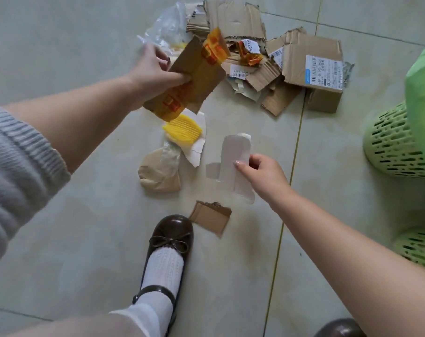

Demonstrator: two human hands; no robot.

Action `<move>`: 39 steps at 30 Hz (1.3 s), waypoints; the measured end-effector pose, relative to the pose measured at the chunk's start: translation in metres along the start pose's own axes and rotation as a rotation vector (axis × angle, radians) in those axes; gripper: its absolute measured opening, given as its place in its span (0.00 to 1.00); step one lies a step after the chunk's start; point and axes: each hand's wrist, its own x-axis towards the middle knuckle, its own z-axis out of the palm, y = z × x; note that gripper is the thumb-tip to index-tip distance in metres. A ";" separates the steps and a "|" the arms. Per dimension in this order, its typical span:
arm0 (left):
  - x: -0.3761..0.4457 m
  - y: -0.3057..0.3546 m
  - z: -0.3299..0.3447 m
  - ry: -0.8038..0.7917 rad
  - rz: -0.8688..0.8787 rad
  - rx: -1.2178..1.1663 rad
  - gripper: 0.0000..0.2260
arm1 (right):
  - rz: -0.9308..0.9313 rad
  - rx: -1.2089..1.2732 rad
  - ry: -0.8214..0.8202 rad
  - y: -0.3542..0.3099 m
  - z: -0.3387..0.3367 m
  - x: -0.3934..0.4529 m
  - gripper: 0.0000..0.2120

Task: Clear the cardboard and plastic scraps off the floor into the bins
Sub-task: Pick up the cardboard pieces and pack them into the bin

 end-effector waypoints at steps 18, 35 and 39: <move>-0.020 -0.014 0.007 -0.274 -0.250 0.084 0.23 | -0.276 -0.805 -0.061 0.066 0.053 -0.041 0.10; 0.011 0.008 0.058 -0.347 -0.223 0.610 0.17 | 0.057 0.081 0.080 0.033 0.040 -0.004 0.07; 0.013 0.002 0.060 -0.347 -0.219 0.540 0.18 | 0.174 0.240 0.060 0.019 0.032 0.015 0.11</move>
